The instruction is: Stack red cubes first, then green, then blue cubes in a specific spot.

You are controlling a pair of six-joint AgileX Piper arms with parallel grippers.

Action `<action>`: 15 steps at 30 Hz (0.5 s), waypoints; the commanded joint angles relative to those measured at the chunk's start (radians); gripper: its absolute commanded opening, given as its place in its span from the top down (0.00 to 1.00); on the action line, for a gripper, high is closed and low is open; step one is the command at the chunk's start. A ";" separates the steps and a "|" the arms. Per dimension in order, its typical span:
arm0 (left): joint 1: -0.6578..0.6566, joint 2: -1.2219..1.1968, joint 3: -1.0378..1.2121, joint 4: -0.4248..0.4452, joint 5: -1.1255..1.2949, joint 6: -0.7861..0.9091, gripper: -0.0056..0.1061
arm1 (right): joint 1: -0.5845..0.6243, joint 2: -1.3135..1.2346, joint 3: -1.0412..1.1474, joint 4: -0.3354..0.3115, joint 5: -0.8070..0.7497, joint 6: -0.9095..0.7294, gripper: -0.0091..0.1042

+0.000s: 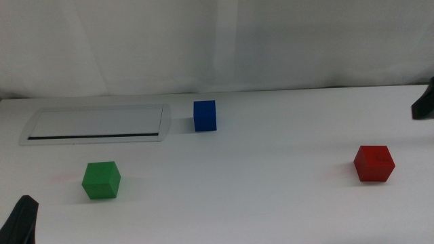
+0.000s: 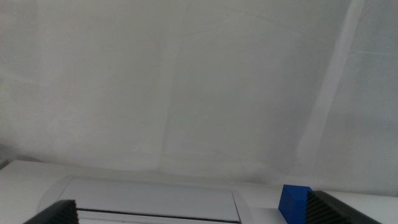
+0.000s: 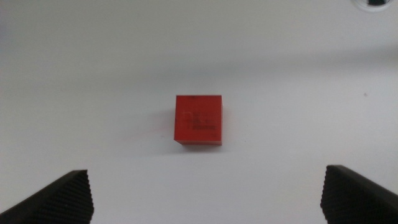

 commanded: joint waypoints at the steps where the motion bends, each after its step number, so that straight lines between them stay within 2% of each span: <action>1: 0.002 -0.002 0.040 -0.006 -0.014 -0.008 0.12 | -0.003 0.061 -0.010 0.010 -0.010 -0.020 0.01; 3: 0.002 -0.002 0.040 -0.006 -0.014 -0.008 0.12 | -0.003 0.106 -0.010 0.025 -0.028 -0.035 0.01; 15: 0.002 -0.002 0.040 -0.006 -0.014 -0.008 0.12 | 0.040 0.315 -0.012 0.022 -0.107 -0.053 0.01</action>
